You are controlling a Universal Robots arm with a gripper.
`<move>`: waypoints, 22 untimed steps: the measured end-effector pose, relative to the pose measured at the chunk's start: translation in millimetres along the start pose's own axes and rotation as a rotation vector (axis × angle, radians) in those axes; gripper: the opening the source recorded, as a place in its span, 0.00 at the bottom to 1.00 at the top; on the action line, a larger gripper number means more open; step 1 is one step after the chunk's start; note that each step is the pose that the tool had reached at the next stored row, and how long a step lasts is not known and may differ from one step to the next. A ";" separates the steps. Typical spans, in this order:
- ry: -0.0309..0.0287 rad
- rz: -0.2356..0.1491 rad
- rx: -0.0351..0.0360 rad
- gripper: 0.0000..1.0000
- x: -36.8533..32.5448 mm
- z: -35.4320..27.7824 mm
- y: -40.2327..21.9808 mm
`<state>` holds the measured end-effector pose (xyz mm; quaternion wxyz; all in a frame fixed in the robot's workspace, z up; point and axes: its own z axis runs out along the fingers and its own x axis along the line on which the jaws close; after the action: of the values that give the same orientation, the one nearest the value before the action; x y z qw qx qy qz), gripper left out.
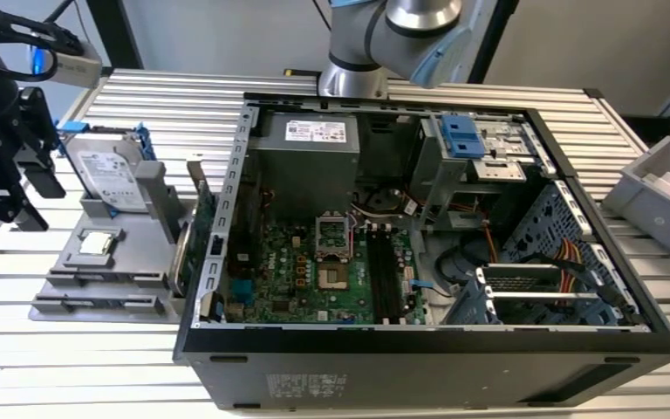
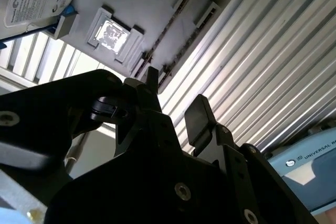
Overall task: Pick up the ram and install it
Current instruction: 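Pick up the ram and move it above insertion slot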
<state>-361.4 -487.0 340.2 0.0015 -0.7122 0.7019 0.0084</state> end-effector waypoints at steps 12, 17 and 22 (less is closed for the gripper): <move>-0.0009 0.000 0.0001 1.00 0.2 5.3 -0.6; -0.0007 0.000 -0.0001 1.00 0.3 10.1 -0.7; -0.0008 0.000 0.0000 1.00 0.4 15.4 -0.7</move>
<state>-360.9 -487.2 324.8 0.0017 -0.7121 0.7020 0.0087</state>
